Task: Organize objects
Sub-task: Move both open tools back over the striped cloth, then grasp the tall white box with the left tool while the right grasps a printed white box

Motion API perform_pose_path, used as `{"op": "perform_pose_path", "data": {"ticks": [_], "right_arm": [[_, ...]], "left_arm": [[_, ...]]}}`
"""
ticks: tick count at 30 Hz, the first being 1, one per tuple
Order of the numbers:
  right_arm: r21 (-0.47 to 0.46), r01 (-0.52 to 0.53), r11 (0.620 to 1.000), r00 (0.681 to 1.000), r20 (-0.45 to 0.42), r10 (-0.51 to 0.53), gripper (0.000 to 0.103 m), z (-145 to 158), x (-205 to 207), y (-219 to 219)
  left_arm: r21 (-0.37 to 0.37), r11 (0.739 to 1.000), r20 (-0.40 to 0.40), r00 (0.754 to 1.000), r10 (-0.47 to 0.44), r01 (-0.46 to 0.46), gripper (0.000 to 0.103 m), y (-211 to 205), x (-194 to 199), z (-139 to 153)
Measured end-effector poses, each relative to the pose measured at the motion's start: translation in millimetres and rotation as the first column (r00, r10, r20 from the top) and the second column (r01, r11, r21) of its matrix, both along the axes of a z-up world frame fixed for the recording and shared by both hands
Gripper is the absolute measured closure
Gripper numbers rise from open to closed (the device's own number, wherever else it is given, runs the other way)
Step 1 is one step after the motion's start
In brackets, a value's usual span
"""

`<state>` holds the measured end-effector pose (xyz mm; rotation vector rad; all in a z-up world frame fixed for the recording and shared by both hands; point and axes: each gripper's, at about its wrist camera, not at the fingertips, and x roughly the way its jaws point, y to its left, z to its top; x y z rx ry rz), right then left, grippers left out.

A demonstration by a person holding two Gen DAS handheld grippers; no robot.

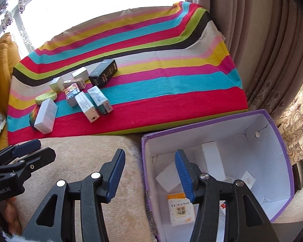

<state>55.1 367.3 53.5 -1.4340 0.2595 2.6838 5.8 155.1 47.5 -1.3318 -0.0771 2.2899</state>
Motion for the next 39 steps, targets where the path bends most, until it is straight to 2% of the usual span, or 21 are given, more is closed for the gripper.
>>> {"op": "perform_pose_path", "data": {"ticks": [12,25,31,36,38,39], "right_arm": [[0.007,-0.15,0.989,0.988,0.019,0.15,0.05,-2.8,-31.3,-66.3],[0.023,-0.242,0.97,0.969,0.053,0.24,0.047,-14.7,-74.2,-94.4],[-0.005,-0.274,0.962,0.959,0.079,0.274,0.047,-24.6,-94.2,-103.5],[-0.041,-0.288,0.957,0.951,0.105,0.291,0.047,-34.3,-107.6,-106.7],[-0.055,-0.288,0.956,0.949,0.113,0.293,0.047,-37.5,-112.8,-106.2],[-0.066,-0.291,0.954,0.948,0.117,0.297,0.047,-39.2,-115.6,-106.0]], "left_arm": [[0.0,0.989,0.044,0.988,0.148,-0.148,0.029,-55.8,-26.2,-8.5],[-0.051,0.969,0.102,0.964,0.246,-0.242,0.032,-77.1,-77.2,-23.6],[-0.079,0.965,0.12,0.959,0.257,-0.249,0.036,-75.2,-99.1,-33.1],[-0.097,0.965,0.128,0.958,0.255,-0.244,0.044,-70.4,-112.3,-40.6],[-0.104,0.966,0.131,0.959,0.25,-0.237,0.056,-69.0,-116.5,-44.5],[-0.107,0.966,0.133,0.96,0.247,-0.233,0.057,-67.7,-117.7,-47.2]]}}
